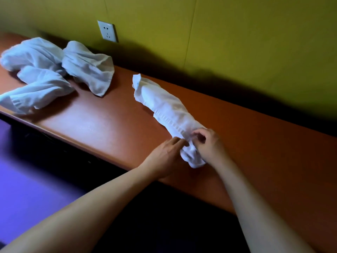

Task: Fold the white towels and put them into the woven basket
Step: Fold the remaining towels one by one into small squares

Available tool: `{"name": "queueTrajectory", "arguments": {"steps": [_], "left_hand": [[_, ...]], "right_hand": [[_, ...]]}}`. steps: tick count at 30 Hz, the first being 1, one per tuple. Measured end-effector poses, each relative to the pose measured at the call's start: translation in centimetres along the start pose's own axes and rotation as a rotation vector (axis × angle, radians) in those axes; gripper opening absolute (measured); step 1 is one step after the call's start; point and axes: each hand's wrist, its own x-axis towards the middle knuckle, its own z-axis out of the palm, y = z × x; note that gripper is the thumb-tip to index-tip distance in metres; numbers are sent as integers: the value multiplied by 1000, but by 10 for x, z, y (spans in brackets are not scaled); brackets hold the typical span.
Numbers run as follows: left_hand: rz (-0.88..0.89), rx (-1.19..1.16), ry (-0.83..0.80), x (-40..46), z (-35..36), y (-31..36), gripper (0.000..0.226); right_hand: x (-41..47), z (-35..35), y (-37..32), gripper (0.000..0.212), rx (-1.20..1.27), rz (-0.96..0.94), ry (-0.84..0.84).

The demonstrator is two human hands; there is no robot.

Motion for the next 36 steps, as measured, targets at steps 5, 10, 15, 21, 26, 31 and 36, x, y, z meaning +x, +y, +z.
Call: {"name": "queueTrajectory", "arguments": {"steps": [5,10,15,21,26,31,36], "left_hand": [[-43,319,266,19,-26,-37,48],[-235,566,140,64,-57,-70,74],[-125,495,74,86,-74,-93,35],[23,217,248,93,-102,-48,27],[49,167,355,95,-142,1,29],[180,320,363,83,-185,50,13],[191,314,419,74,-229,95,22]], "right_hand": [[-5,12,4,37,-281,-23,-14],[-6,32,4,13,-251,-32,205],[-3,16,15,12,25,4,402],[19,-58,24,14,362,-119,518],[-2,-118,15,29,301,-202,270],[-35,-178,14,28,78,-180,467],[-59,-231,-7,29,457,-81,660]]}}
